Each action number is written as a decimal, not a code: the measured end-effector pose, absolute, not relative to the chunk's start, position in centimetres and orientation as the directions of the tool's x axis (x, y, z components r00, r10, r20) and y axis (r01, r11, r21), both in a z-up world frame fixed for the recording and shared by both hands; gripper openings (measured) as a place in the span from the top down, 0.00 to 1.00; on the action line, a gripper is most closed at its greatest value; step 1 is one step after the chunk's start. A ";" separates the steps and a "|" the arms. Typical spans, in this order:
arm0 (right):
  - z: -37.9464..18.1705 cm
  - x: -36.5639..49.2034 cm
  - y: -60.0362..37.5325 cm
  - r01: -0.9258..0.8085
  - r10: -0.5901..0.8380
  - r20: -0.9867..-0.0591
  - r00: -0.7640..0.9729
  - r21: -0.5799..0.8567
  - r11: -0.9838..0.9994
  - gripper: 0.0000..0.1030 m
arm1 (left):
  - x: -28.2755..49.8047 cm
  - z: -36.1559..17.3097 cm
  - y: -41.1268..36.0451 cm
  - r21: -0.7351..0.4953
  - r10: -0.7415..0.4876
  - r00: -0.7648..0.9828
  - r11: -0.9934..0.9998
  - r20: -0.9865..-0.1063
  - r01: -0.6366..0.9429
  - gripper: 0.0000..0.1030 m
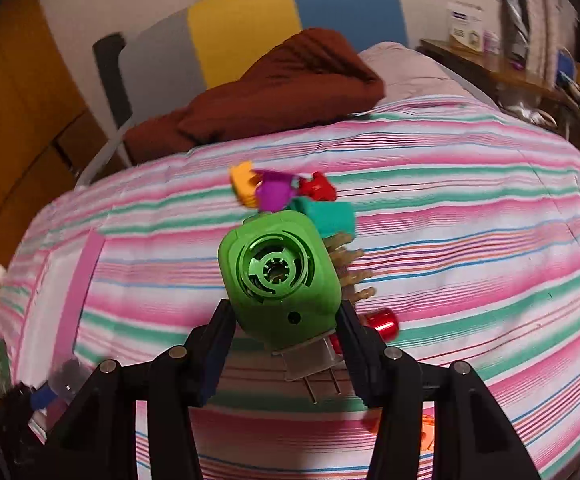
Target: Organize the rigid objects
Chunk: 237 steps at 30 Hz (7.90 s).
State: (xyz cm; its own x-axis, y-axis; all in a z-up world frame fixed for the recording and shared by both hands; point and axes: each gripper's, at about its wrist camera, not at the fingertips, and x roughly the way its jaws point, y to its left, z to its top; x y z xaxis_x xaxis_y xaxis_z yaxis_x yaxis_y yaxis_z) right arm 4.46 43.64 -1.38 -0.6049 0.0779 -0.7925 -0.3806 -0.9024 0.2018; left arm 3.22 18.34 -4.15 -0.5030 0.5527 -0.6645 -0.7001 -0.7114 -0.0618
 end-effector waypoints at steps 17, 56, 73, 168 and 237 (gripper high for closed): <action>-3.3 3.6 42.6 -0.351 0.063 -0.835 -0.547 0.161 -0.922 0.50 | 1.6 -2.8 14.6 -0.168 0.568 -0.507 -0.756 -0.648 -0.632 0.58; -0.7 -3.0 25.8 -0.023 -0.196 -0.763 -0.616 0.265 -0.964 0.50 | -22.3 -5.5 3.8 -0.131 0.288 -0.589 -0.946 -0.755 -0.296 0.57; -0.2 -8.5 18.7 0.083 -0.272 -0.795 -0.541 0.271 -0.959 0.50 | -14.8 -3.1 -1.9 -0.198 0.293 -0.686 -0.956 -0.666 -0.215 0.04; -4.5 13.3 50.1 -0.764 0.101 -0.917 -0.387 0.257 -0.592 0.38 | 5.7 -4.0 13.2 -0.087 0.467 -0.478 -0.777 -0.744 -0.623 0.01; -5.5 12.7 53.2 -0.795 0.155 -0.913 -0.377 0.233 -0.560 0.41 | 4.6 -8.0 36.5 -0.036 0.613 -0.236 -0.398 -0.754 -0.917 0.76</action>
